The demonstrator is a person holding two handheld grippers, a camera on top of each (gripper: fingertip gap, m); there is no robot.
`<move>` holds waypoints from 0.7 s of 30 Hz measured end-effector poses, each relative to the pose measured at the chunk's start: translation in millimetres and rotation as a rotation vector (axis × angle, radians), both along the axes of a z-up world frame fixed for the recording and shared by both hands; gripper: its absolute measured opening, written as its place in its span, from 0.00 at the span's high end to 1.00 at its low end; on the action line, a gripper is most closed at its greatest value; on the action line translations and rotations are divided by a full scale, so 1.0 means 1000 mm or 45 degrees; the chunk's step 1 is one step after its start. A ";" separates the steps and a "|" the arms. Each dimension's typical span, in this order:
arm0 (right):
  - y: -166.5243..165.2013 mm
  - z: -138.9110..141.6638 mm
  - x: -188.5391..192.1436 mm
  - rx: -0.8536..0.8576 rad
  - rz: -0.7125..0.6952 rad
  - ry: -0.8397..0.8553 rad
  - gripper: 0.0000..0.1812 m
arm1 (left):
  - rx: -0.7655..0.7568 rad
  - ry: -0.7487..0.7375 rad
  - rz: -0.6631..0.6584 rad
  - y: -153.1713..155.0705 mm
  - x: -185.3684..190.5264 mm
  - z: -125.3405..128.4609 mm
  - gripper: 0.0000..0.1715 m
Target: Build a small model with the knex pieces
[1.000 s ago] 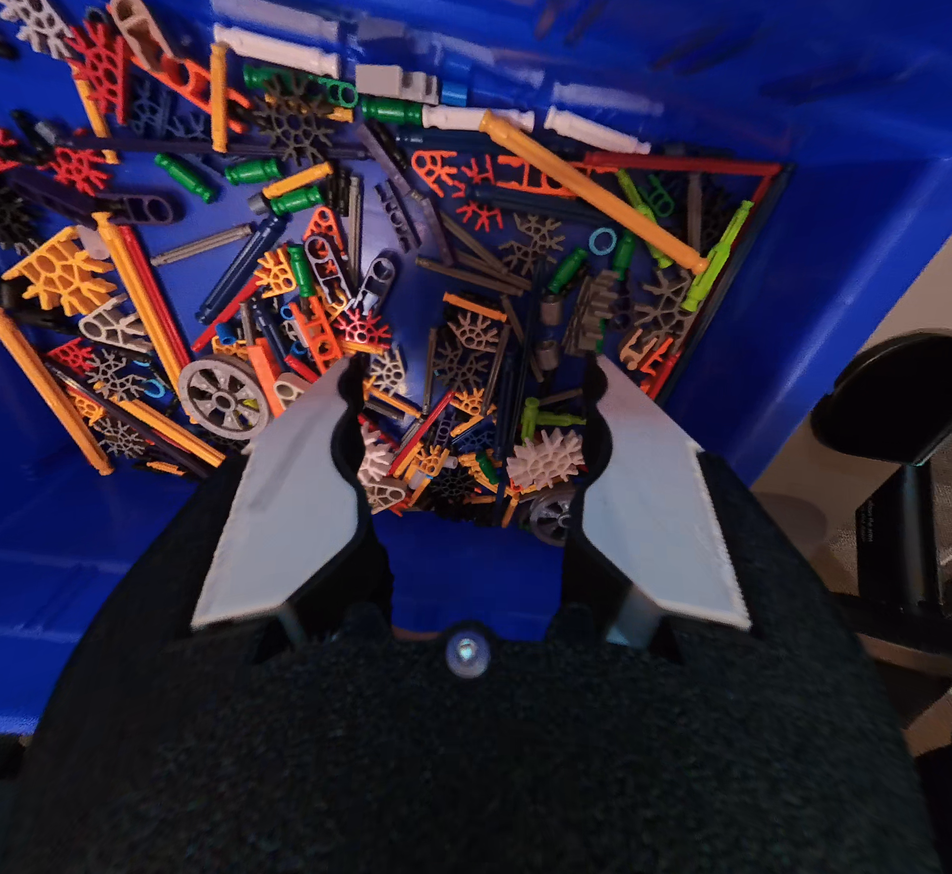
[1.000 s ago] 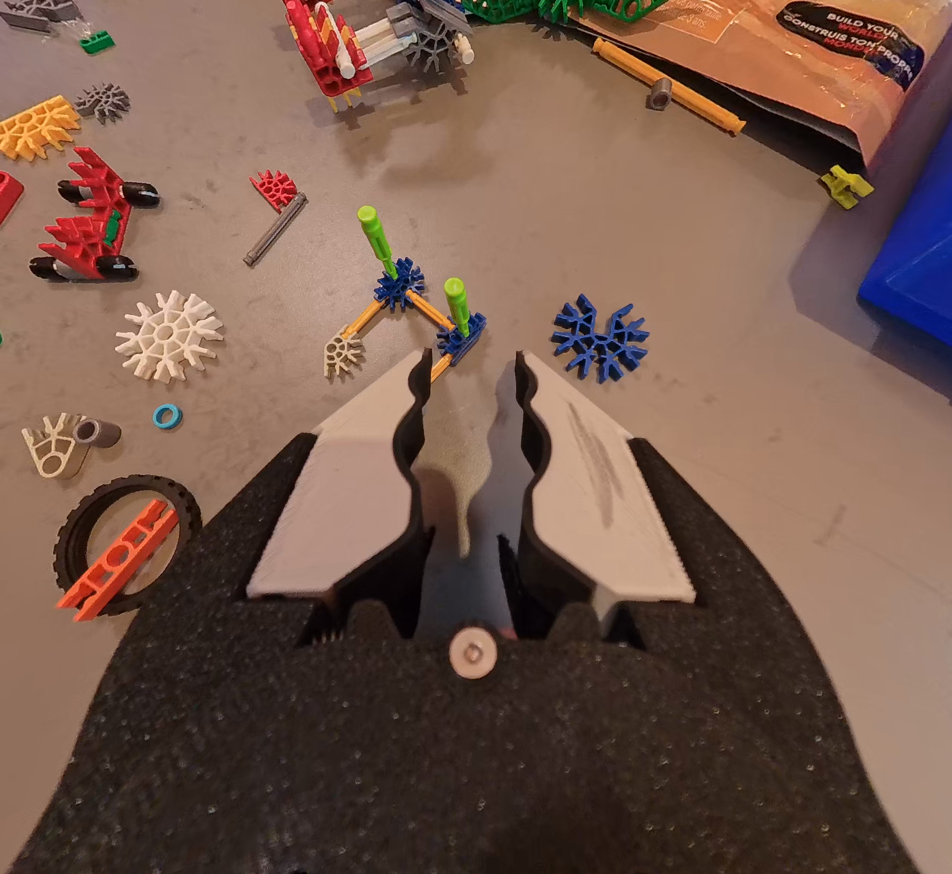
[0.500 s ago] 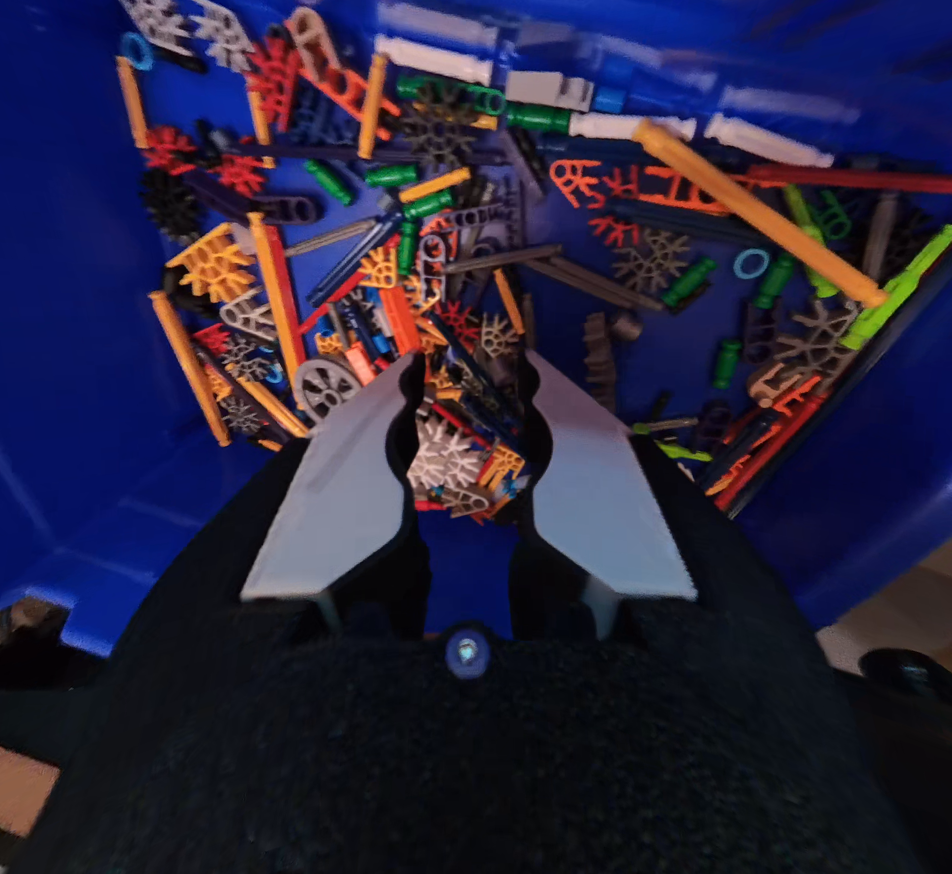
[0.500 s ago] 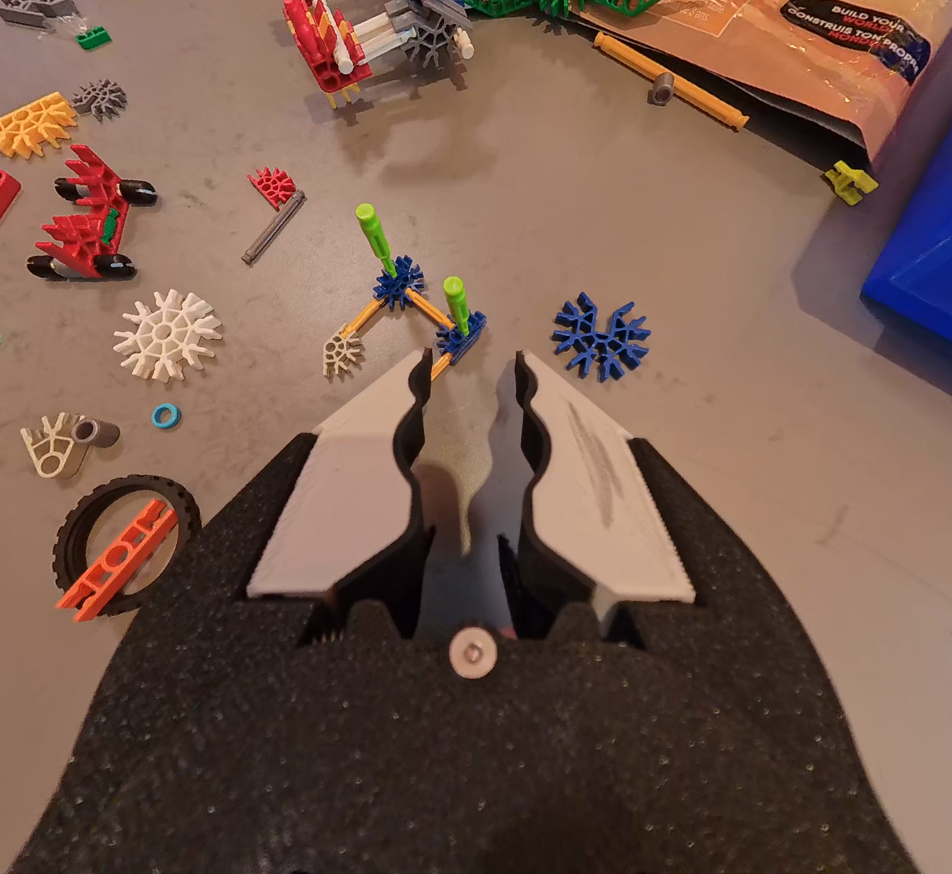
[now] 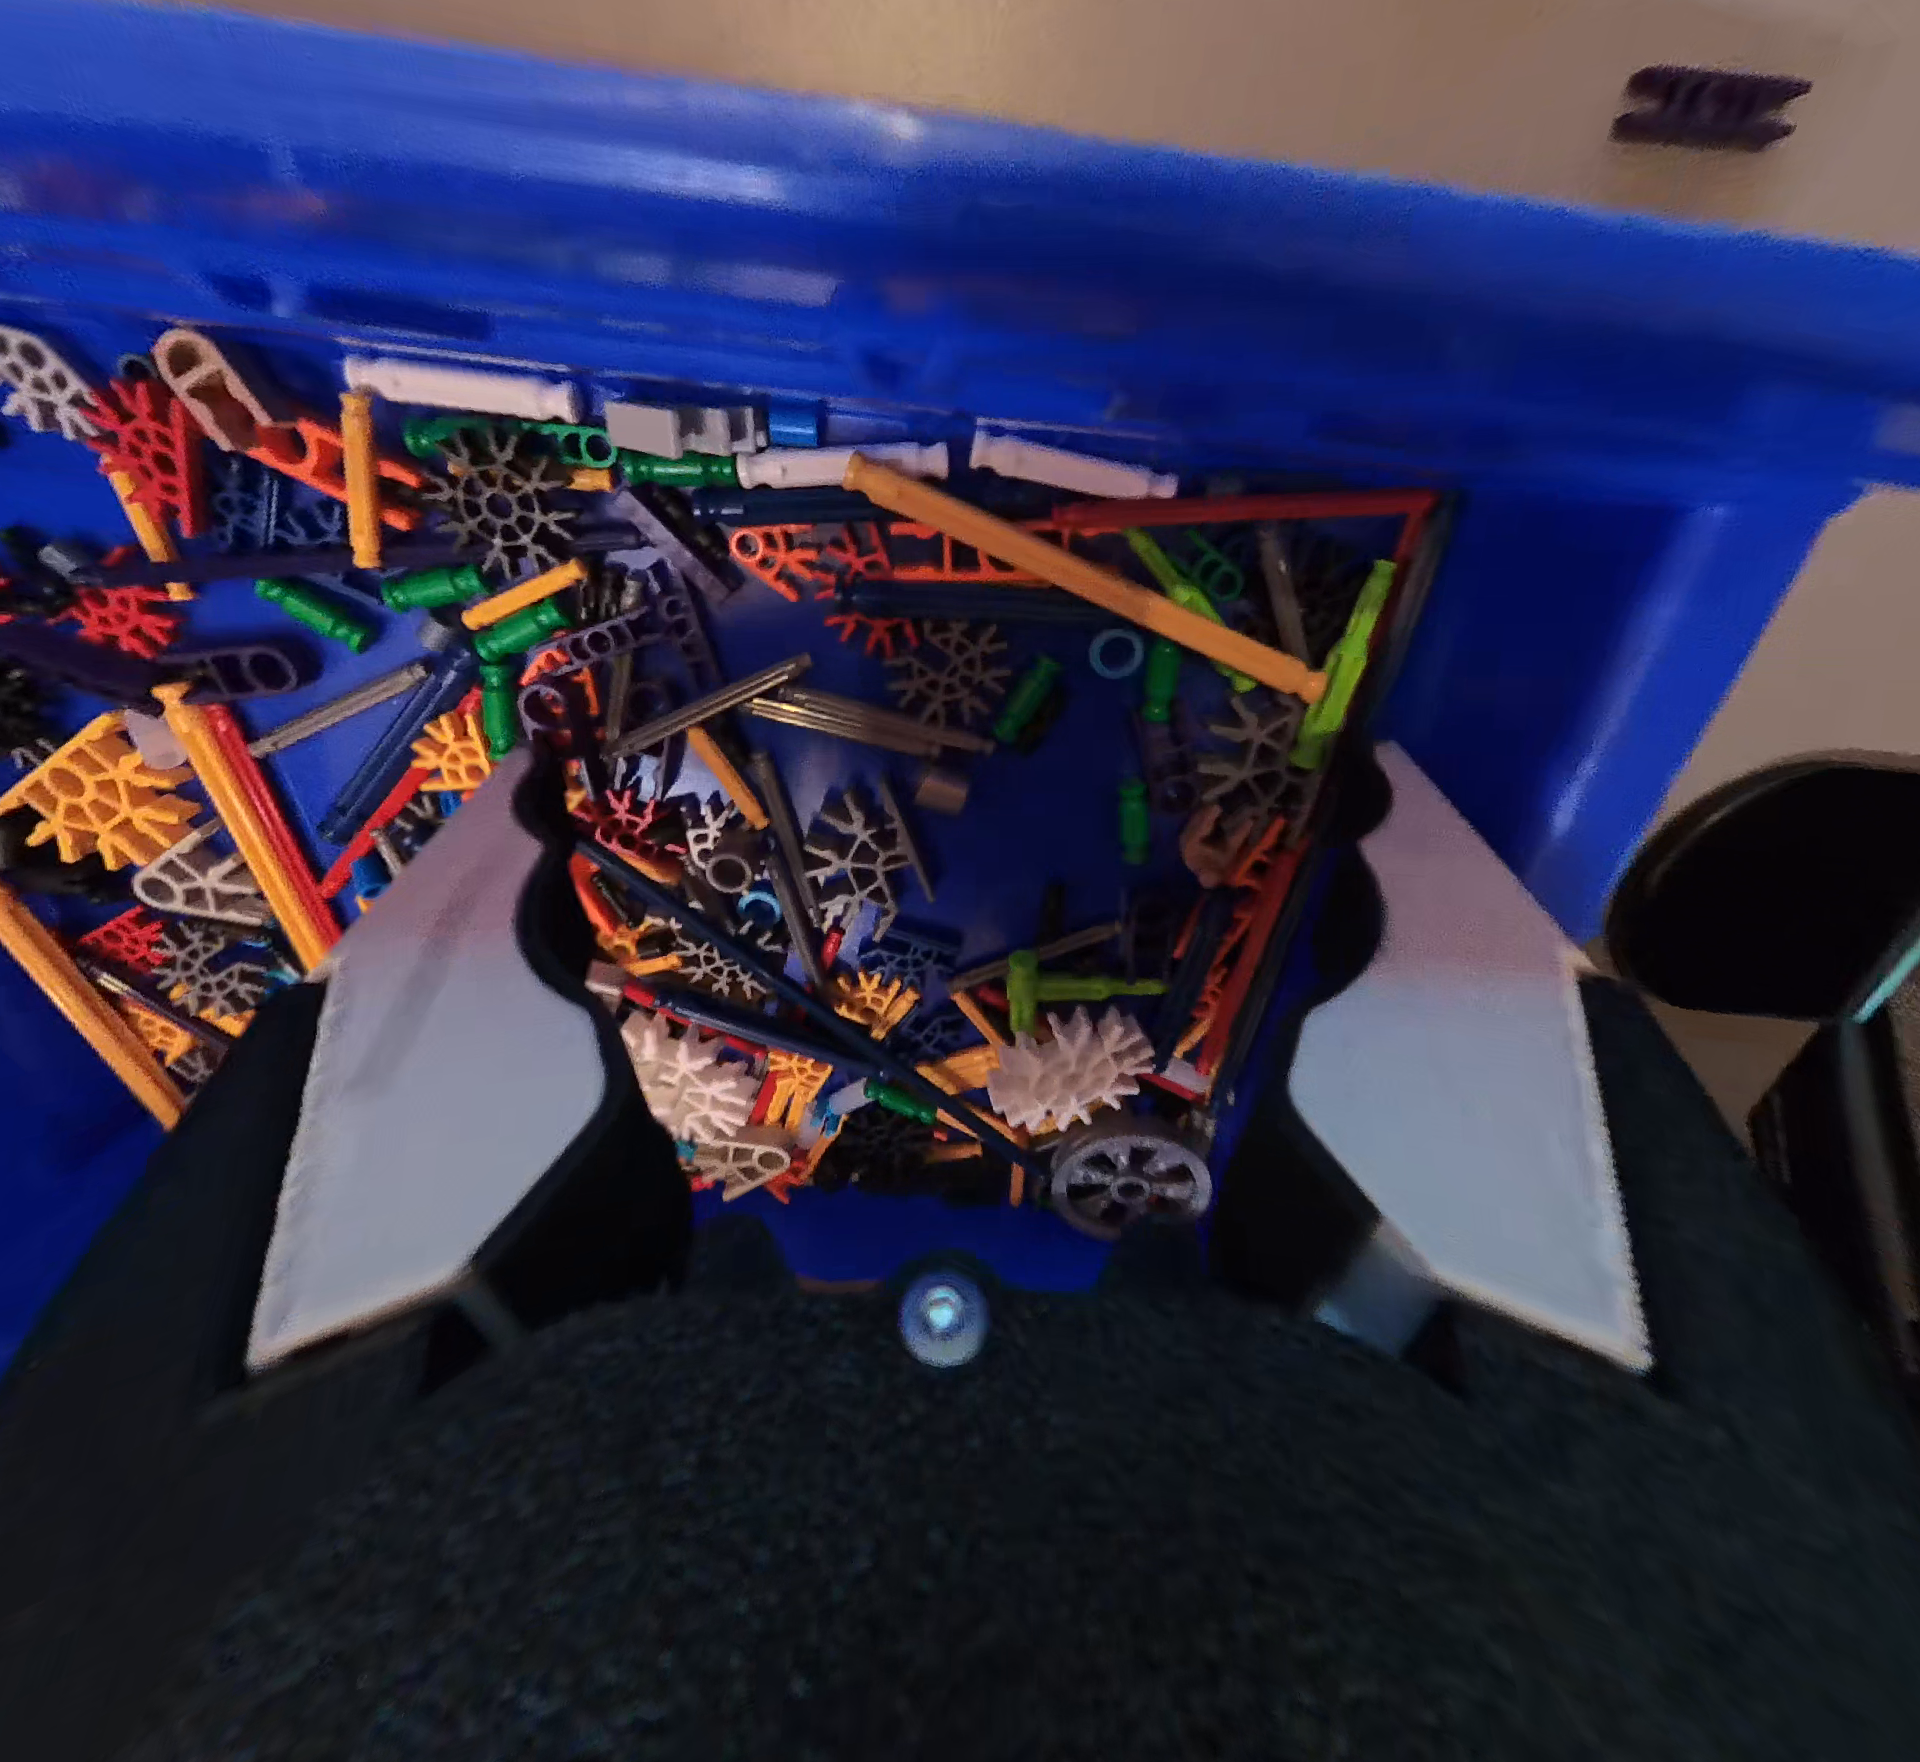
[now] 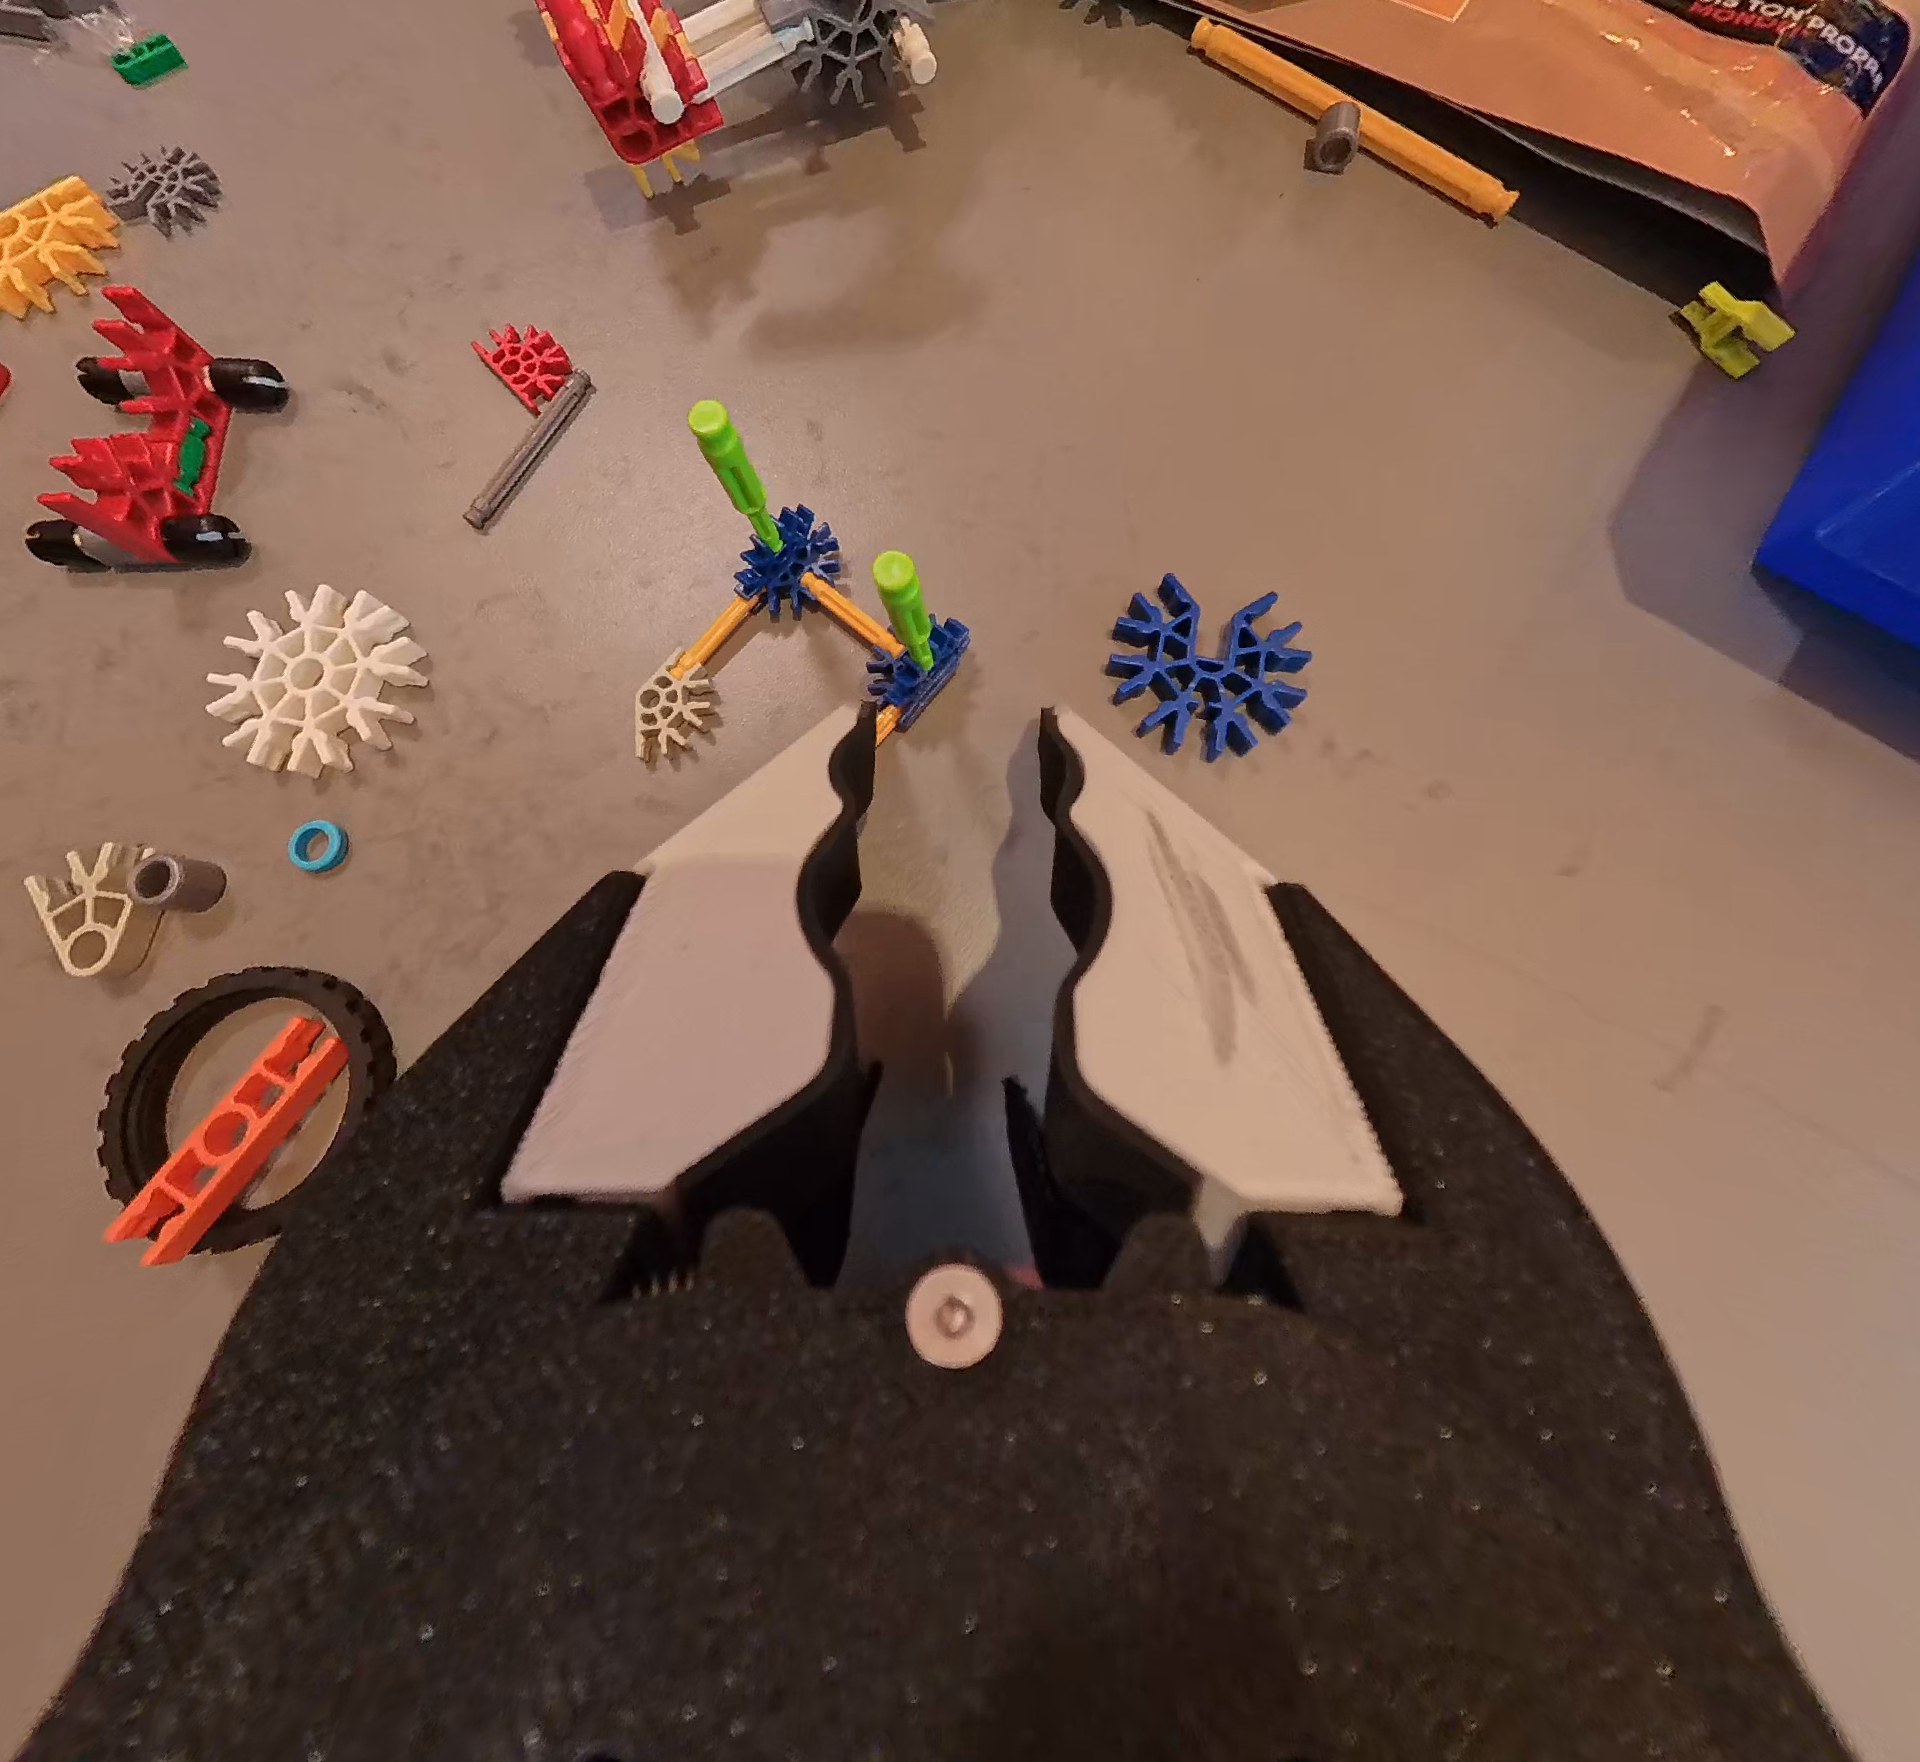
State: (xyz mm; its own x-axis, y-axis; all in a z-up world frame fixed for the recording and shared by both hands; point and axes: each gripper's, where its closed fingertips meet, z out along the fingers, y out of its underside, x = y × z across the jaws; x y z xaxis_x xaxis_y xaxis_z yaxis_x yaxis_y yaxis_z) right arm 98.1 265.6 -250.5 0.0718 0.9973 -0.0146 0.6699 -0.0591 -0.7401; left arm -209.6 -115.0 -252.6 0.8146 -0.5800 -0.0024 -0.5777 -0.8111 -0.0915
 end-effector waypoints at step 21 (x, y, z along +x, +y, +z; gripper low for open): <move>0.002 0.000 0.000 -0.036 -0.011 -0.001 0.83 | 0.359 0.212 0.157 0.031 -0.070 0.043 0.29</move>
State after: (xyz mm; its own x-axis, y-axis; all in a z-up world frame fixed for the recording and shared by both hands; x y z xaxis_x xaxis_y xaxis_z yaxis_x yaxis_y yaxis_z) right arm 98.2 267.5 -250.7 0.0802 0.9959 -0.0428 0.6699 -0.0856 -0.7375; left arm -279.9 -83.8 -210.0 0.8534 -0.4350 -0.2872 -0.5030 -0.8317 -0.2349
